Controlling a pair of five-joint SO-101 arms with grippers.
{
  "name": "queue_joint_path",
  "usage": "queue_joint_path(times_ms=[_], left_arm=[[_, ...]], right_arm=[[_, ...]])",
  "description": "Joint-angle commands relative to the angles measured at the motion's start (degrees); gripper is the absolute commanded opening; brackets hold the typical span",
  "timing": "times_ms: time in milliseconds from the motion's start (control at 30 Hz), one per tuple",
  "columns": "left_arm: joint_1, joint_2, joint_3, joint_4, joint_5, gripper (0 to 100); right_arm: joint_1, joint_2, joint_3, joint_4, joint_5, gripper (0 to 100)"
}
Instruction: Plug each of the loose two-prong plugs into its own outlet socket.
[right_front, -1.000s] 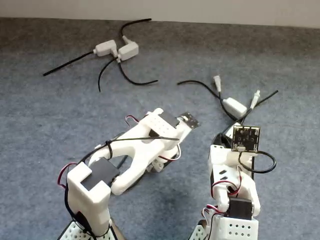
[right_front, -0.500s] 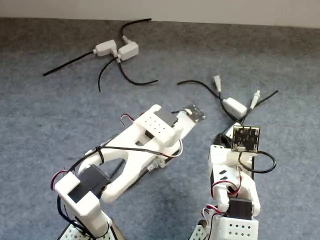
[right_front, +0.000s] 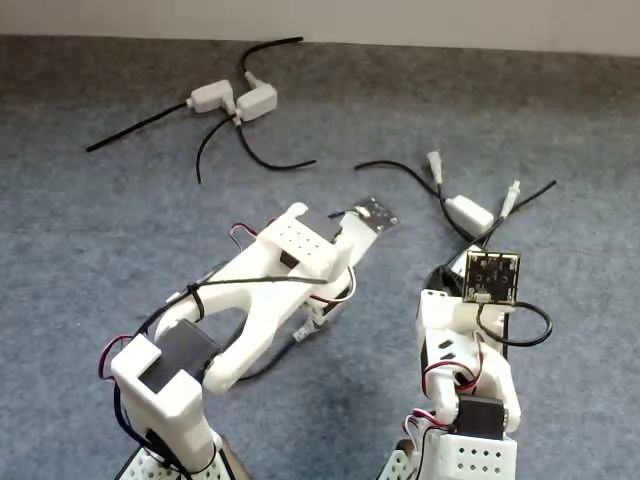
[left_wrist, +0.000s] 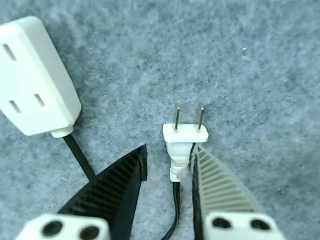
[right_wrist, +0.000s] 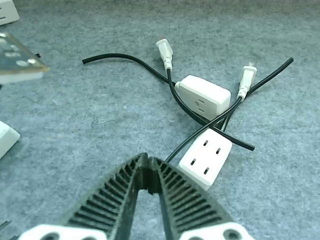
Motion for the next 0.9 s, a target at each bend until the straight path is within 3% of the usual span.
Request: queue_joint_path(times_ms=[0,867], left_arm=[[-0.4,0.6,-0.7,-1.5,0.0,14],[7.2,0.3,0.0,-1.4,0.4,14]], right_arm=[[0.5,-0.8,5.9,-1.4,-0.3,0.9],[0.7,-0.8,5.9,-1.4,-0.3,0.9]])
